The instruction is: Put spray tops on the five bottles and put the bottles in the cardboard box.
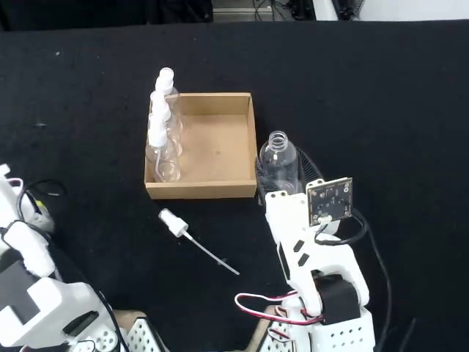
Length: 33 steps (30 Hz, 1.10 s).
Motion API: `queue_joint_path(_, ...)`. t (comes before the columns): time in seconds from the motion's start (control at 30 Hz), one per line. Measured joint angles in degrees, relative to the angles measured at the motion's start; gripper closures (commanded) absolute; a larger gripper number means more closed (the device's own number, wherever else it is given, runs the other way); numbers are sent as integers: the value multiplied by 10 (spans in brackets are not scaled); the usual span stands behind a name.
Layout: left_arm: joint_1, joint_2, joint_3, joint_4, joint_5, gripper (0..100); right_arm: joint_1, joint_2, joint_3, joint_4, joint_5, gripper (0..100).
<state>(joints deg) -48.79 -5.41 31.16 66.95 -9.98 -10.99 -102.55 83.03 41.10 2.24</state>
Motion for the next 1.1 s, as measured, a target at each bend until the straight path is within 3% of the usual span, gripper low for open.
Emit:
queue_joint_path(0.13, 0, 0, -18, 15, -90, 912, 0, 0, 0, 0, 0, 986)
queue_joint_path(0.33, 0, 0, -20, 15, -177, 745, 0, 0, 0, 0, 0, 986)
queue_joint_path(0.5, 0, 0, -12, 13, -236, 726, 0, 0, 0, 0, 0, 986)
queue_joint_path(0.77, -3, 0, -6, 8, -247, 726, 0, 0, 0, 0, 0, 986)
queue_joint_path(0.97, -7, 0, 79, -104, -187, 726, 0, 0, 0, 0, 0, 985)
queue_joint_path(1.1, -7, 0, 96, -121, -171, 773, 0, 0, 0, 0, 0, 985)
